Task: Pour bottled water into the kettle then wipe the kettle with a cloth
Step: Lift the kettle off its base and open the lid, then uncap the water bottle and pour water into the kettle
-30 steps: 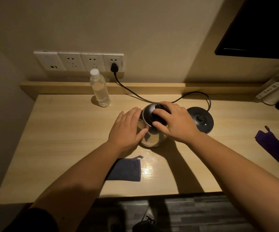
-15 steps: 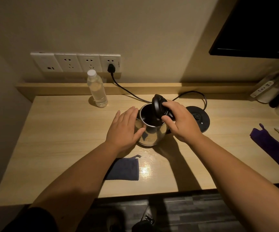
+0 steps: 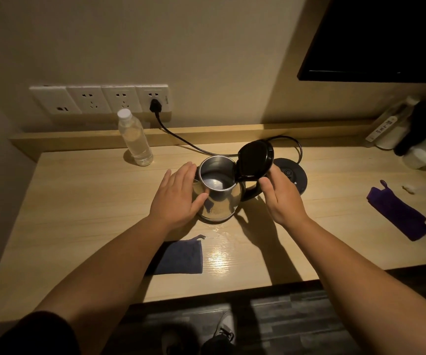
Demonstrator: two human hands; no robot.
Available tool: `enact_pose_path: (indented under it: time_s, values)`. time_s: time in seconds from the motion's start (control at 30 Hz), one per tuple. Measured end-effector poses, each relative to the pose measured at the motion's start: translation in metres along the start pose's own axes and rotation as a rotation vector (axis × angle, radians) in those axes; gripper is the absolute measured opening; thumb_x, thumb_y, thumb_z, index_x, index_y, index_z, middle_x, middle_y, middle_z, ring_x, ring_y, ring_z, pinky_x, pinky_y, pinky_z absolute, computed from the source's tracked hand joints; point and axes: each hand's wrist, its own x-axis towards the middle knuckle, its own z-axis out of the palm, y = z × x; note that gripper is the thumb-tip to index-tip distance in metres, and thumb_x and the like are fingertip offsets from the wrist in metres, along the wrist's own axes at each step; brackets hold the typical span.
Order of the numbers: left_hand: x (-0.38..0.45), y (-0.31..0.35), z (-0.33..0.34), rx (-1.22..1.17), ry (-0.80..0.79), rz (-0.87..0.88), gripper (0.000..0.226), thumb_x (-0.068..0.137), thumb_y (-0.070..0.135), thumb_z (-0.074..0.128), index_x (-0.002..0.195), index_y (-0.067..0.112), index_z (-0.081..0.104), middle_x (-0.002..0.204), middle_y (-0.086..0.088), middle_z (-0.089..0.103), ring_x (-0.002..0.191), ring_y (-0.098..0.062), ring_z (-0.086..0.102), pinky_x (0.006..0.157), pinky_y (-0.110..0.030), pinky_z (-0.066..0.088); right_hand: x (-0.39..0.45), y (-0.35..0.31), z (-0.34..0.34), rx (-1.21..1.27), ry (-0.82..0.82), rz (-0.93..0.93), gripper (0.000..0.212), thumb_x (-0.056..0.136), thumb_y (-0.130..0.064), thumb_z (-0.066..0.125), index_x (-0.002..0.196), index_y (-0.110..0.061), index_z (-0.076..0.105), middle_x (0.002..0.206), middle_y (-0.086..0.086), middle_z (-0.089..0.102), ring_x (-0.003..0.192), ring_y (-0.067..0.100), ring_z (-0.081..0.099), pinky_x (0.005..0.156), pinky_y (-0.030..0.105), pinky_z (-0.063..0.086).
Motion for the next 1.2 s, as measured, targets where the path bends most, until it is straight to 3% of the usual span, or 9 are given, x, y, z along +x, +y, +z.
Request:
enact_pose_path:
  time_s: [0.17, 0.3, 0.43, 0.6, 0.67, 0.73, 0.83, 0.97, 1.2]
  values:
    - [0.001, 0.0, 0.001, 0.02, -0.021, -0.022, 0.073, 0.096, 0.058, 0.034, 0.153, 0.018, 0.015, 0.161, -0.005, 0.02, 0.148, -0.02, 0.016, 0.119, -0.038, 0.002, -0.001, 0.002, -0.002, -0.024, -0.014, -0.012, 0.039, 0.097, -0.044, 0.031, 0.127, -0.027, 0.049, 0.115, -0.003, 0.059, 0.11, 0.016, 0.052, 0.085, 0.034, 0.044]
    - [0.001, -0.001, -0.001, 0.025, -0.031, -0.019, 0.073, 0.096, 0.058, 0.032, 0.153, 0.017, 0.014, 0.161, -0.005, 0.019, 0.148, -0.02, 0.015, 0.12, -0.039, 0.001, -0.002, 0.004, 0.0, -0.037, -0.024, -0.006, 0.033, 0.1, -0.035, 0.039, 0.13, -0.028, 0.047, 0.121, -0.001, 0.058, 0.116, 0.016, 0.049, 0.088, 0.035, 0.043]
    - [0.0, 0.001, -0.005, 0.034, -0.041, -0.025, 0.072, 0.096, 0.059, 0.032, 0.153, 0.018, 0.014, 0.161, -0.005, 0.019, 0.148, -0.02, 0.015, 0.121, -0.042, 0.003, -0.003, 0.003, 0.0, -0.066, -0.032, -0.004, 0.04, 0.098, -0.037, 0.045, 0.137, -0.027, 0.042, 0.131, 0.0, 0.055, 0.123, 0.018, 0.046, 0.092, 0.033, 0.039]
    - [-0.002, 0.002, -0.01, 0.078, -0.049, -0.038, 0.072, 0.096, 0.06, 0.031, 0.154, 0.02, 0.015, 0.161, -0.005, 0.017, 0.148, -0.023, 0.016, 0.119, -0.043, 0.004, -0.009, 0.002, -0.001, -0.111, -0.015, 0.009, 0.052, 0.094, -0.04, 0.054, 0.141, -0.03, 0.034, 0.141, -0.003, 0.048, 0.131, 0.019, 0.042, 0.104, 0.042, 0.041]
    - [-0.003, 0.002, -0.012, 0.099, -0.05, -0.047, 0.072, 0.096, 0.059, 0.033, 0.154, 0.02, 0.016, 0.162, -0.006, 0.017, 0.148, -0.023, 0.015, 0.119, -0.044, 0.004, -0.017, 0.003, 0.0, -0.154, 0.035, 0.064, 0.056, 0.093, -0.039, 0.056, 0.143, -0.025, 0.034, 0.143, 0.002, 0.046, 0.133, 0.021, 0.039, 0.106, 0.042, 0.037]
    - [-0.008, 0.0, -0.014, 0.122, -0.048, -0.052, 0.074, 0.096, 0.059, 0.035, 0.154, 0.018, 0.016, 0.162, -0.006, 0.016, 0.148, -0.023, 0.014, 0.119, -0.044, 0.003, -0.027, 0.005, 0.002, -0.222, 0.095, 0.083, 0.048, 0.093, -0.037, 0.056, 0.135, -0.017, 0.044, 0.133, 0.006, 0.051, 0.126, 0.024, 0.045, 0.102, 0.039, 0.038]
    - [-0.016, -0.004, -0.019, 0.169, -0.046, -0.068, 0.075, 0.095, 0.061, 0.034, 0.154, 0.017, 0.016, 0.162, -0.007, 0.015, 0.148, -0.024, 0.012, 0.119, -0.045, 0.003, -0.04, 0.0, 0.009, -0.301, 0.033, 0.027, 0.035, 0.091, -0.035, 0.058, 0.118, -0.013, 0.056, 0.116, 0.005, 0.056, 0.111, 0.022, 0.05, 0.093, 0.031, 0.038]
    - [-0.031, -0.009, -0.03, 0.252, -0.05, -0.134, 0.076, 0.095, 0.061, 0.032, 0.153, 0.016, 0.016, 0.162, -0.008, 0.013, 0.149, -0.026, 0.009, 0.12, -0.048, 0.004, -0.048, -0.029, 0.032, -0.356, -0.115, -0.15, 0.031, 0.092, -0.038, 0.057, 0.113, -0.015, 0.059, 0.109, 0.003, 0.058, 0.102, 0.019, 0.052, 0.09, 0.031, 0.042]
    - [-0.064, -0.034, -0.064, 0.333, 0.002, -0.317, 0.076, 0.095, 0.06, 0.031, 0.153, 0.015, 0.016, 0.162, -0.009, 0.014, 0.149, -0.026, 0.007, 0.12, -0.048, 0.003, -0.028, -0.099, 0.07, -0.34, -0.131, -0.39, 0.048, 0.091, -0.041, 0.056, 0.131, -0.015, 0.054, 0.132, 0.006, 0.057, 0.123, 0.024, 0.049, 0.103, 0.04, 0.039]
